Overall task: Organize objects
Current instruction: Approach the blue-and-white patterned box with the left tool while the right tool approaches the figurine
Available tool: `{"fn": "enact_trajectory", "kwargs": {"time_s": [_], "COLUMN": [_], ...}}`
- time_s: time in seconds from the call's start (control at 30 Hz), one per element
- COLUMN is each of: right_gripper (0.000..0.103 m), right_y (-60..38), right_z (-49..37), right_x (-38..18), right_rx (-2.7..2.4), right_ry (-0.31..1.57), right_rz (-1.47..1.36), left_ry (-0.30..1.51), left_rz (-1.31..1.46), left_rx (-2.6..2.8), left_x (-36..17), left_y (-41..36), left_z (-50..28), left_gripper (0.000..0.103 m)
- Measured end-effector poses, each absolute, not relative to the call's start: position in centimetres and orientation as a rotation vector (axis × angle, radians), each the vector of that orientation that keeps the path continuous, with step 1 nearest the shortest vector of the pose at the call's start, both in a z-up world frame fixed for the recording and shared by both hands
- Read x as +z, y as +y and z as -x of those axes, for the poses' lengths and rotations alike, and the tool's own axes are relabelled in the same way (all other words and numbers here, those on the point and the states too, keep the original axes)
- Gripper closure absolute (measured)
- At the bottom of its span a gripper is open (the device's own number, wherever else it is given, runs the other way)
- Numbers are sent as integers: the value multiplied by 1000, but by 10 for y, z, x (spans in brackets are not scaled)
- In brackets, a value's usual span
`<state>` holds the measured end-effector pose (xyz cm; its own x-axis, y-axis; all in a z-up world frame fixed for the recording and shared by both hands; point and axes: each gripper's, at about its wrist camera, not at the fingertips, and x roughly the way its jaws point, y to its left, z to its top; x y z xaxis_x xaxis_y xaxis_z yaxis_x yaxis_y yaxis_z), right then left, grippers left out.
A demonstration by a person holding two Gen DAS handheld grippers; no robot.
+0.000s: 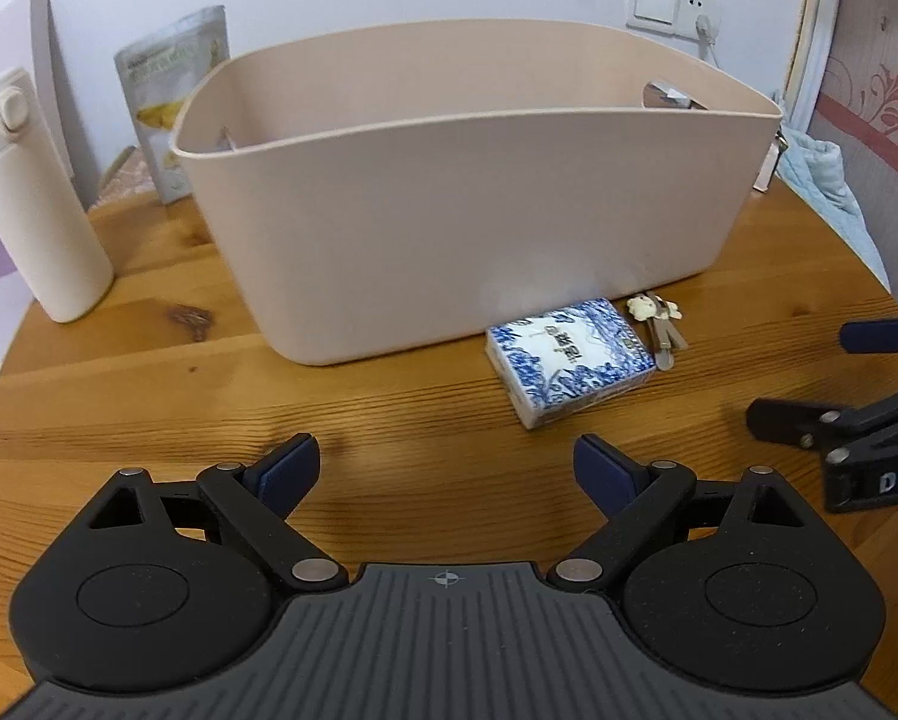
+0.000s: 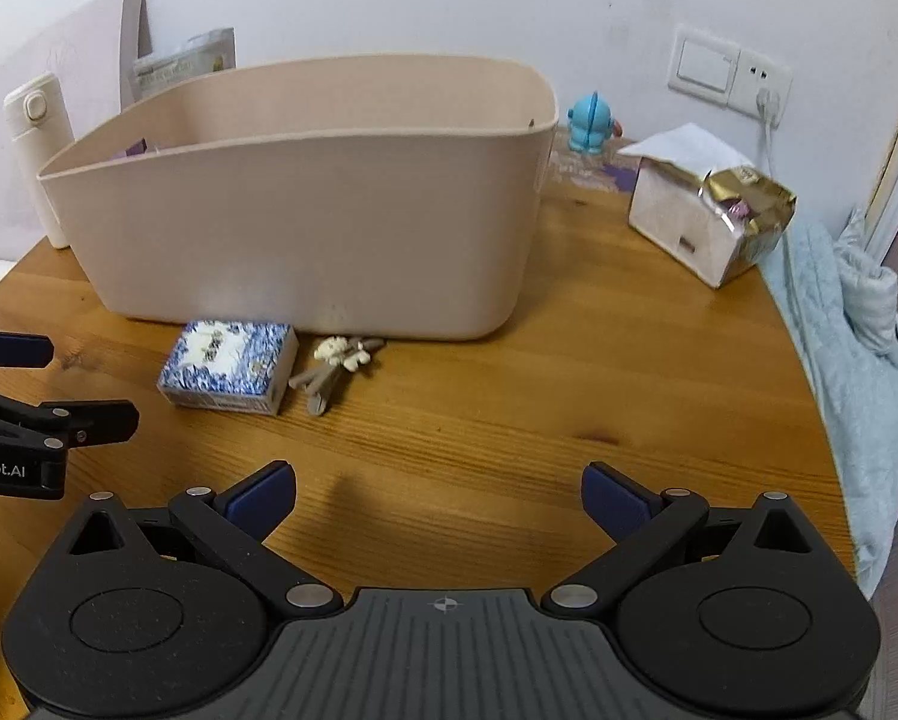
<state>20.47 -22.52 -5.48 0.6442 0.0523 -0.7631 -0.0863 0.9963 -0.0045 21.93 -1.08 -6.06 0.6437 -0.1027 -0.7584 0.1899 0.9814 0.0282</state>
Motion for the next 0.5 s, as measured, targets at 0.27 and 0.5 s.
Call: {"fn": "enact_trajectory", "kwargs": {"time_s": [0.27, 0.5], "right_gripper": [0, 0], "right_y": [-225, -231], "right_z": [-214, -220], "right_x": [-68, -74], "right_rx": [87, 80], "right_ry": [892, 894], "right_rz": [54, 41], "left_ry": [875, 869], "left_rz": [-72, -38], "left_rx": [-198, -258], "left_x": [-66, -66], "left_y": [-24, -36], "left_z": [-233, -241], "left_gripper": [10, 10]}}
